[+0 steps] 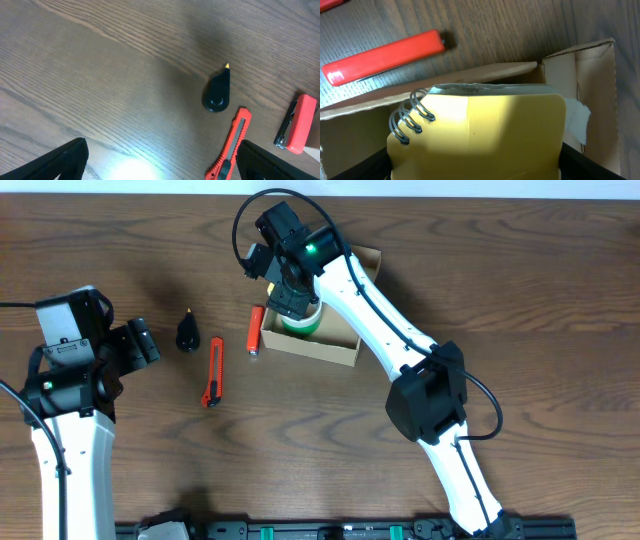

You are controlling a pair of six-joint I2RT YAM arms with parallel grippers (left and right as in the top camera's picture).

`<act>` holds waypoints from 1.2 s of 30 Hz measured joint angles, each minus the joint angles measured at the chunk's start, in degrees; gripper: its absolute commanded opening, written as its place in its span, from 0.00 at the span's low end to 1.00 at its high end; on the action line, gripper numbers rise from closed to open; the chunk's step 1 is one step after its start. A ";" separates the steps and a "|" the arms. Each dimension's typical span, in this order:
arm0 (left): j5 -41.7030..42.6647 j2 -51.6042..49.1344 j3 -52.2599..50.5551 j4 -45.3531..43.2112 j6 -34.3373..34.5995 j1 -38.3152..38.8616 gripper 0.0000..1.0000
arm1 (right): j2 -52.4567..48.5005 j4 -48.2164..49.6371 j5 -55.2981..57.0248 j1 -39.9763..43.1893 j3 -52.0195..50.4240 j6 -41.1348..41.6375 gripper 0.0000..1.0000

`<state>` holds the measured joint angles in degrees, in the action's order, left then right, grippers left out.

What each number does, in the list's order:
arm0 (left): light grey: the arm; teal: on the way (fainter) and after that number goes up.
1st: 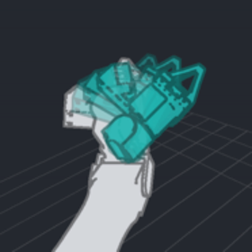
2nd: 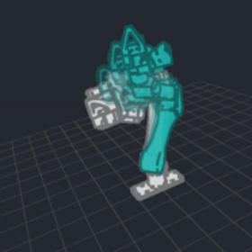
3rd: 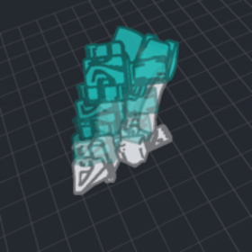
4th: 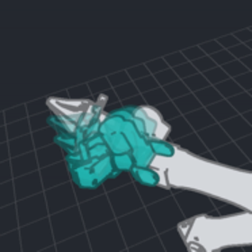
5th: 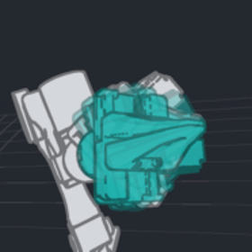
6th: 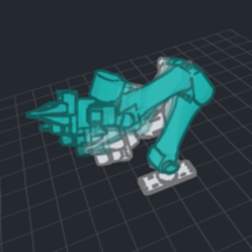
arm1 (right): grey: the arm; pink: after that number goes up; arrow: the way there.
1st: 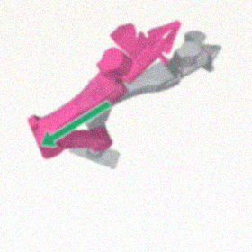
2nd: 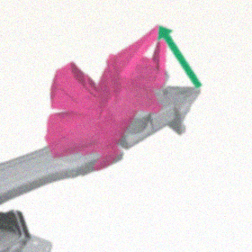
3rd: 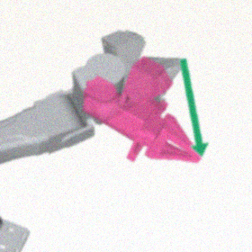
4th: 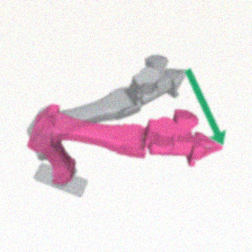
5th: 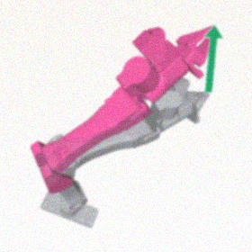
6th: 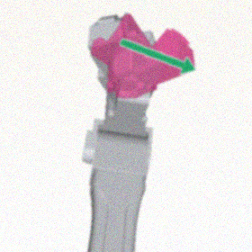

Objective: Pack container
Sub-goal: 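Carry the yellow notepad over the box and lower it inside, then press the notepad down into the box and open the right gripper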

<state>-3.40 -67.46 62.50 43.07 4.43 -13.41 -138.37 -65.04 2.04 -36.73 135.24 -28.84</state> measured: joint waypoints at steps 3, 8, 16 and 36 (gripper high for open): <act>0.00 0.00 0.00 0.00 0.00 0.00 0.95 | 0.00 0.00 0.33 0.00 0.00 0.07 0.34; 0.02 0.00 0.00 0.00 0.02 0.00 0.95 | 0.00 0.00 0.55 0.00 0.00 0.50 0.59; 0.02 0.00 0.00 0.00 0.00 0.00 0.95 | 0.00 0.02 0.59 0.00 0.00 0.98 0.83; 0.02 0.00 0.00 0.02 0.00 0.00 0.95 | 0.00 1.81 2.93 0.00 0.00 3.52 0.88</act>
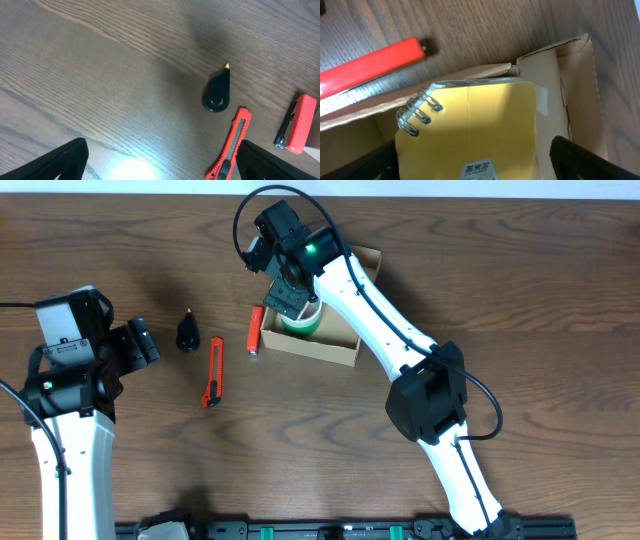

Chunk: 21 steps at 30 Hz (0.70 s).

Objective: Pack container
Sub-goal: 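Press the notepad down into the box and open the right gripper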

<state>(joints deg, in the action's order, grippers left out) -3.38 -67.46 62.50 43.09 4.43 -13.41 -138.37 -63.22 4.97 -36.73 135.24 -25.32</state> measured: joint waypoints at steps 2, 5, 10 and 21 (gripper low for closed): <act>-0.02 0.00 0.00 -0.02 0.02 0.00 0.95 | 0.00 -0.20 0.02 0.00 0.00 0.02 0.83; -0.02 0.00 0.00 -0.02 0.00 0.00 0.95 | 0.00 -1.03 0.04 0.00 0.00 0.55 0.83; 0.00 0.02 0.00 -0.02 0.00 0.00 0.95 | 0.00 -2.78 0.24 0.00 0.00 0.87 0.78; -0.02 0.00 0.00 -0.02 0.00 0.00 0.95 | 0.00 -6.86 0.68 -0.02 0.00 1.22 0.85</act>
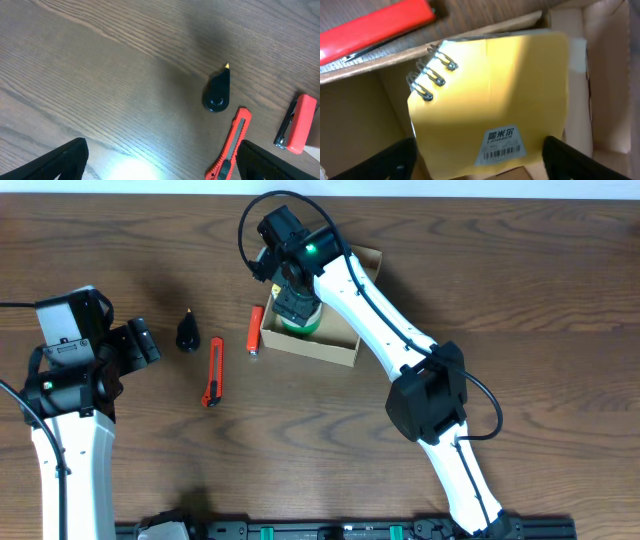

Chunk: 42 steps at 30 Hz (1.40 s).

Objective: Pack container
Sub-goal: 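Press the notepad down into the box and open the right gripper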

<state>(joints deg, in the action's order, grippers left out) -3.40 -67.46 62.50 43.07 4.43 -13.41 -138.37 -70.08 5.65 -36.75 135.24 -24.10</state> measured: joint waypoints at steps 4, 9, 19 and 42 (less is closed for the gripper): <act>0.00 0.00 0.00 0.02 0.02 0.00 0.95 | 0.00 -0.15 0.17 -0.31 0.00 0.04 0.84; 0.00 0.00 0.00 0.00 0.02 0.00 0.95 | 0.11 0.50 0.22 -1.22 0.00 0.17 0.86; 0.00 0.00 0.00 0.00 0.00 0.00 0.95 | 4.94 1.84 0.44 -1.97 0.02 2.10 0.48; 0.00 0.00 0.00 0.00 0.00 0.00 0.95 | 4.79 15.56 1.51 1.90 0.02 13.03 0.02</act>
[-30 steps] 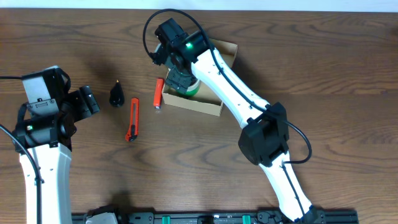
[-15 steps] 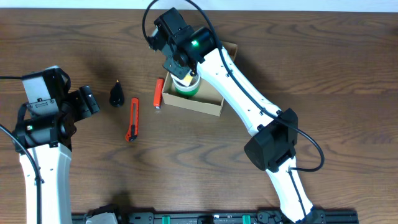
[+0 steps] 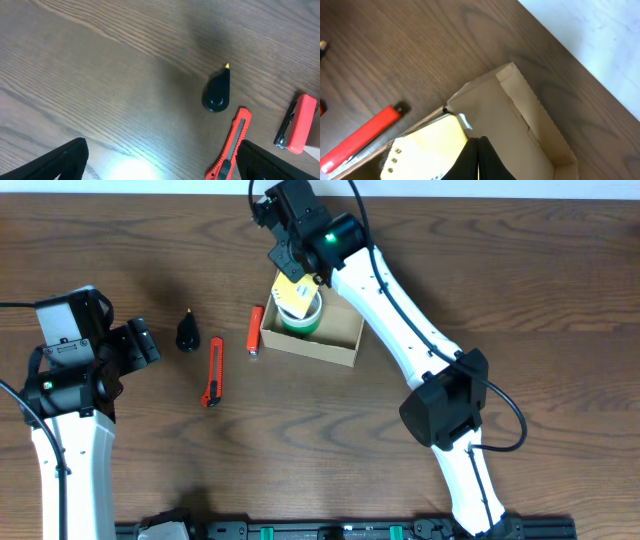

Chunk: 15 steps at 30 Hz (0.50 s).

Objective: Pack container
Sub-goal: 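Press the notepad down into the box and open the right gripper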

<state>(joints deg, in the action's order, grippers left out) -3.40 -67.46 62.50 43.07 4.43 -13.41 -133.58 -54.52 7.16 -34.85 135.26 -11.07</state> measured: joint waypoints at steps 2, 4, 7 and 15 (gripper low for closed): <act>0.02 0.00 0.00 0.02 0.00 0.00 0.95 | -1.09 0.72 0.00 0.02 0.00 0.17 0.02; 0.00 0.00 0.00 0.02 0.02 0.00 0.95 | -2.49 1.29 -0.04 0.02 0.00 0.33 0.01; 0.00 0.00 0.00 0.02 0.00 0.00 0.95 | -4.55 1.68 -0.07 0.02 0.00 0.55 0.01; 0.00 0.00 0.00 0.00 0.02 0.00 0.95 | -6.69 1.68 -0.04 0.02 0.00 1.01 0.01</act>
<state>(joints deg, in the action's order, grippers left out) -3.40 -67.46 62.50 43.07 4.45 -13.41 -140.27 -52.84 7.11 -34.83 135.26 -10.07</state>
